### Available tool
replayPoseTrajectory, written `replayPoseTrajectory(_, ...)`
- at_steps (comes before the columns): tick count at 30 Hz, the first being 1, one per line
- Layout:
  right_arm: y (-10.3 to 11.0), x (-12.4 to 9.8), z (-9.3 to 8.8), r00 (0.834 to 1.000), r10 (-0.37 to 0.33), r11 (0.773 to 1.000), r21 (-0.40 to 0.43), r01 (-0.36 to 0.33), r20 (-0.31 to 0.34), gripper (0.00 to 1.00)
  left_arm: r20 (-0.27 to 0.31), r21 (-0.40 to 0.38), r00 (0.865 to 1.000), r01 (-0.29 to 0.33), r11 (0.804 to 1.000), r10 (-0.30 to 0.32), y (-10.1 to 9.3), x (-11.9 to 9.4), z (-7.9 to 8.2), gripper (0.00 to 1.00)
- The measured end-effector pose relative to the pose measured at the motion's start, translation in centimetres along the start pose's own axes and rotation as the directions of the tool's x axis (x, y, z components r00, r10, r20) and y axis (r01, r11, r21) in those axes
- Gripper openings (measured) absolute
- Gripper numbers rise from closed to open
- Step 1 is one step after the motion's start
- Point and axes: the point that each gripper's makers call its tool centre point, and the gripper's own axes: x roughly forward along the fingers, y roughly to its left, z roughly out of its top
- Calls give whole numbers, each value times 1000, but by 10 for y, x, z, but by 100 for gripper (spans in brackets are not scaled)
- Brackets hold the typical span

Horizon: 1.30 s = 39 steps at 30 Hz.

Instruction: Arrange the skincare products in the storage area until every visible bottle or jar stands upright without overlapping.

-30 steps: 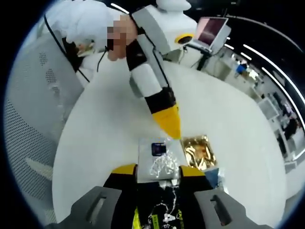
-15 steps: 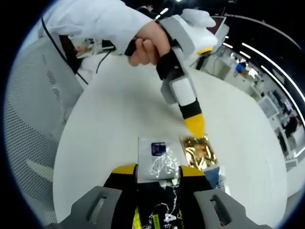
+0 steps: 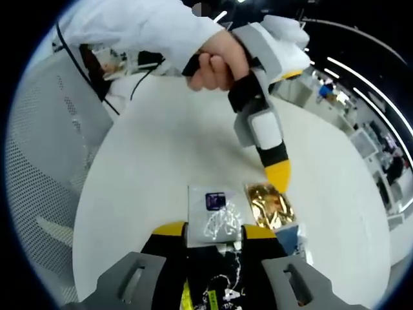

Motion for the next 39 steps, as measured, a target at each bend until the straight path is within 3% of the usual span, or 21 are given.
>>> replayPoseTrajectory(18,-1,0,-1,1000,-6,1000,7,6,3,27,-17,17,1000,4,1000,-4,-1,5,3,15)
replayPoseTrajectory(25,0,-10,2,1000,-18,1000,-5,18,17,32,17,12,1000,5,1000,-5,1,-9,10,16)
replayPoseTrajectory(33,-4,-31,15,994,-54,995,85,47,90,39,42,79,999,17,997,-20,-8,-28,9,17)
replayPoseTrajectory(39,0,-46,18,991,-79,993,91,69,108,47,38,195,999,28,981,-36,-24,-42,3,20)
